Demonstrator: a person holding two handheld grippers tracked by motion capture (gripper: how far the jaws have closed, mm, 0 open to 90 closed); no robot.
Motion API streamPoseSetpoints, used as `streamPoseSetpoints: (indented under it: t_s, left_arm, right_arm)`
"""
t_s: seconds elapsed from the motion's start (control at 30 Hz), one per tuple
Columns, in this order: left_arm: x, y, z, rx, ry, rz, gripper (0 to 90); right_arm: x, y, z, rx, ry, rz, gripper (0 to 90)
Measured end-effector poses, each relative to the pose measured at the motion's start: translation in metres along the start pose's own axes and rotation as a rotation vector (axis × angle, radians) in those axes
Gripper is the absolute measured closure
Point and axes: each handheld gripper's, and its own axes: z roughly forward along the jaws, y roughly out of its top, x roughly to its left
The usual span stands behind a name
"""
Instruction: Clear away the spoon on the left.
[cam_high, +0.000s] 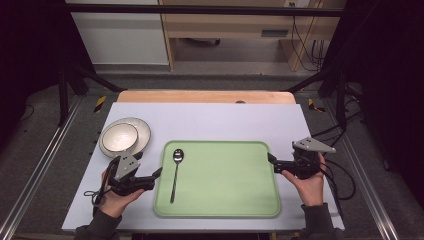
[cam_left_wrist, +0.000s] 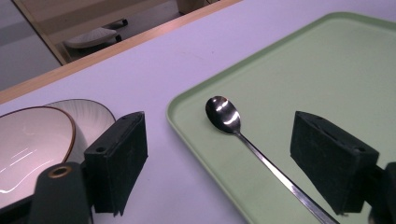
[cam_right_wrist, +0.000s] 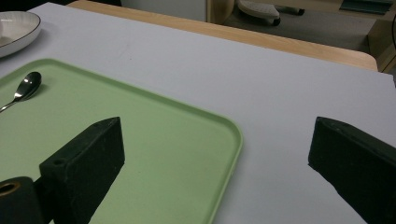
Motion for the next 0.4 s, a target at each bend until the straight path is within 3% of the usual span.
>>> streamPoseSetpoints:
  t_s: [0.17,0.4]
  left_arm:
    - [0.005,-0.004,-0.001,-0.002,0.016,-0.018,19.0]
    - [0.013,-0.009,-0.007,-0.026,0.042,-0.079,19.0]
  right_arm:
    - [-0.001,0.000,-0.001,0.002,-0.004,0.009,3.9]
    - [-0.004,-0.001,-0.003,-0.002,-0.012,0.015,4.1]
